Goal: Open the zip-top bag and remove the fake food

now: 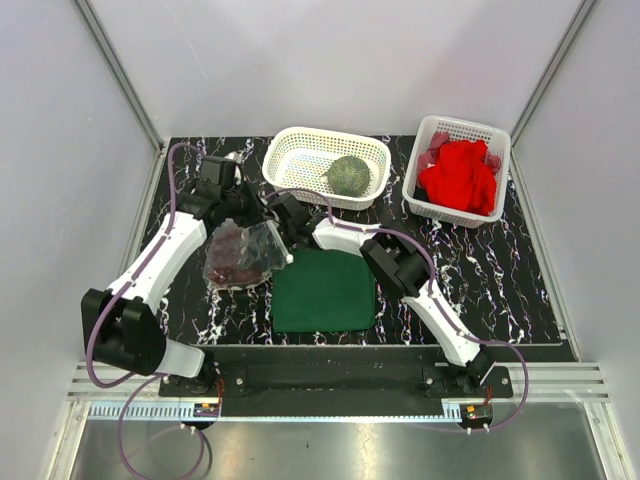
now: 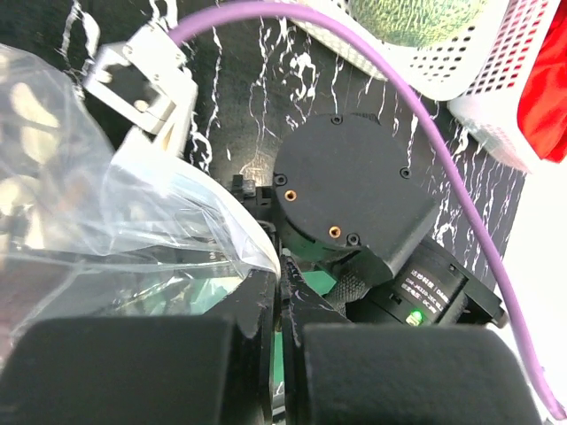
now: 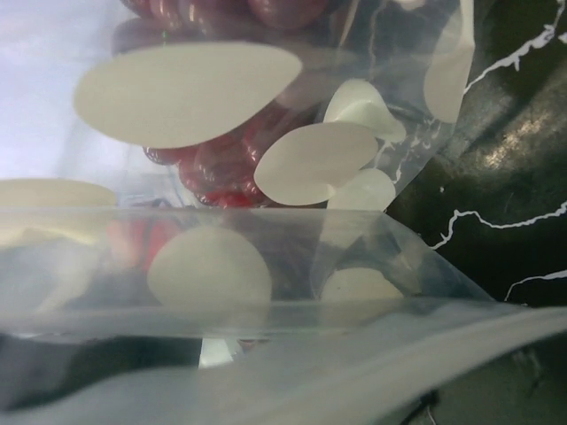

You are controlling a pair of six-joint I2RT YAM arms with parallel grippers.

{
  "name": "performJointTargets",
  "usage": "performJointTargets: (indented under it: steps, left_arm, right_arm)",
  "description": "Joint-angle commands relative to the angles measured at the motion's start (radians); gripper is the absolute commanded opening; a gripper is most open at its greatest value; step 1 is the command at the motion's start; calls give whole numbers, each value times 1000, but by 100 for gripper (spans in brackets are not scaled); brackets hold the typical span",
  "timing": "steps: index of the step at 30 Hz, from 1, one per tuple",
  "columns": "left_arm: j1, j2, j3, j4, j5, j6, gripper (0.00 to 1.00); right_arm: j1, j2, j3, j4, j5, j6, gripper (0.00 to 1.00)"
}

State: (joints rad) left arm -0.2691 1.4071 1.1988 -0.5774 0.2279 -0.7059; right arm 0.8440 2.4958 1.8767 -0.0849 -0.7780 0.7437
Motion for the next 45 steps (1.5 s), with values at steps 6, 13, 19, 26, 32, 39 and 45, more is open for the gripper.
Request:
performJointTargets:
  steps: [6, 13, 19, 26, 32, 39, 45]
  left_arm:
    - [31, -154, -22, -12, -104, 80, 0]
    - [37, -230, -44, -71, -180, 146, 0]
    - [50, -281, -47, -117, -208, 169, 0]
    - [59, -301, -36, -134, -294, 160, 0]
    - [65, -267, 13, -139, -295, 177, 0]
    - [68, -211, 70, -119, -276, 171, 0]
    - [77, -143, 172, -104, -246, 183, 0]
  right_arm:
    - [-42, -144, -45, -59, 26, 68, 6]
    - [-77, -265, -77, -186, 42, -12, 0]
    - [-106, -342, -56, -285, 75, -10, 0]
    - [-175, -382, 71, -345, 52, 11, 0]
    - [-259, -367, 222, -363, 74, 39, 0]
    - [-306, -224, 464, -377, -23, 158, 0]
    - [-272, -218, 467, -404, -34, 137, 0]
